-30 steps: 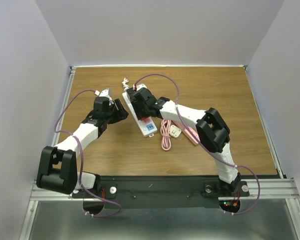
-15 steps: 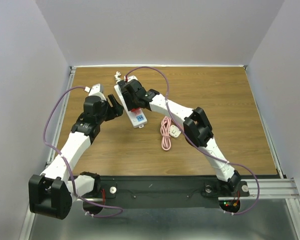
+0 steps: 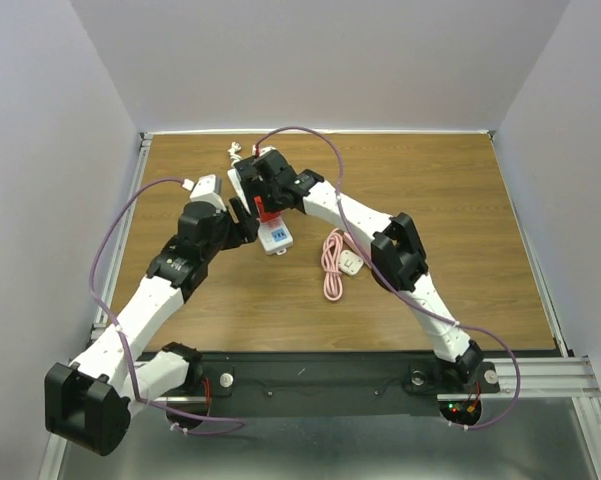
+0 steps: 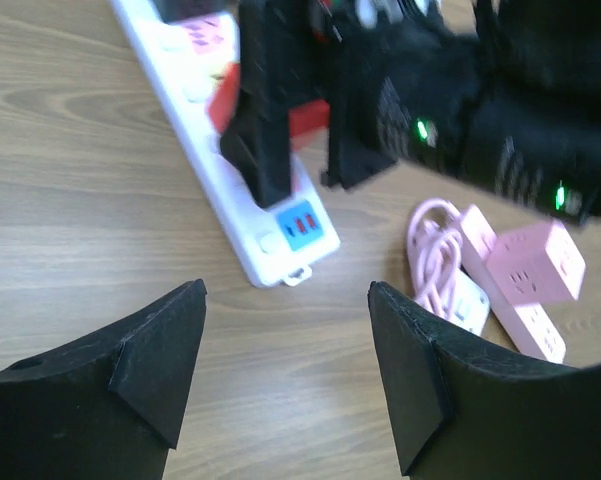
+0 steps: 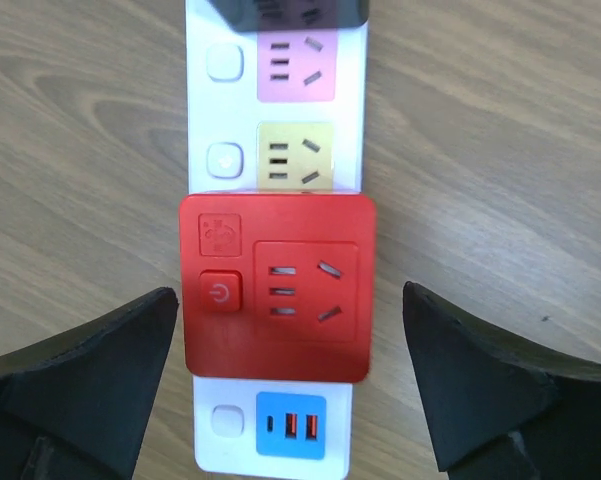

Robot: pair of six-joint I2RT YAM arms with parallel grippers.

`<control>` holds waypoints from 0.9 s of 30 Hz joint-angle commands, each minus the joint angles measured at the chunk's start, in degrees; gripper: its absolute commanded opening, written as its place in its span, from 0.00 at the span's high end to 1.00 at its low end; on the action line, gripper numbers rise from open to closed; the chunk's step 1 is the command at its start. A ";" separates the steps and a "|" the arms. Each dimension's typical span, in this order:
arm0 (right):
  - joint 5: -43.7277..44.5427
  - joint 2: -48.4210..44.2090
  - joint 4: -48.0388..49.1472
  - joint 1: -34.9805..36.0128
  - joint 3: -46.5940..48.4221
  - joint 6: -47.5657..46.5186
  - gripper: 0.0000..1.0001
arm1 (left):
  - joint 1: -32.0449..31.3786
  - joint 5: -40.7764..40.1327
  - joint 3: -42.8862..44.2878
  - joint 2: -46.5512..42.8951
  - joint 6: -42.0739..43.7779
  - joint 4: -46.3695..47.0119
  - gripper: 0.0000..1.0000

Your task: Insert the plug

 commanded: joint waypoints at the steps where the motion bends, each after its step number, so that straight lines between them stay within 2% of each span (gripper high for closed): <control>1: -1.26 -8.49 1.20 -2.07 2.31 0.75 0.00 | -8.80 -7.00 -0.91 -0.84 -1.46 1.31 0.23; 7: -1.28 -18.14 3.75 -3.65 -5.58 0.67 0.00 | -18.93 -12.28 -1.26 2.41 -4.45 3.15 0.23; 16: 4.17 -40.64 7.44 -12.44 -36.78 2.25 0.00 | -34.83 -15.98 4.70 16.11 -8.15 6.93 0.17; 17: 4.79 -44.32 7.62 -13.49 -42.02 2.25 0.00 | -35.72 -16.16 5.58 18.82 -8.23 7.11 0.16; 21: 6.02 -53.28 7.97 -14.99 -52.41 3.12 0.00 | -39.42 -16.51 10.07 25.78 -7.97 6.41 0.14; 27: 6.29 -61.92 8.06 -15.61 -60.96 5.06 0.00 | -40.04 -17.65 14.47 33.69 -8.41 1.14 0.12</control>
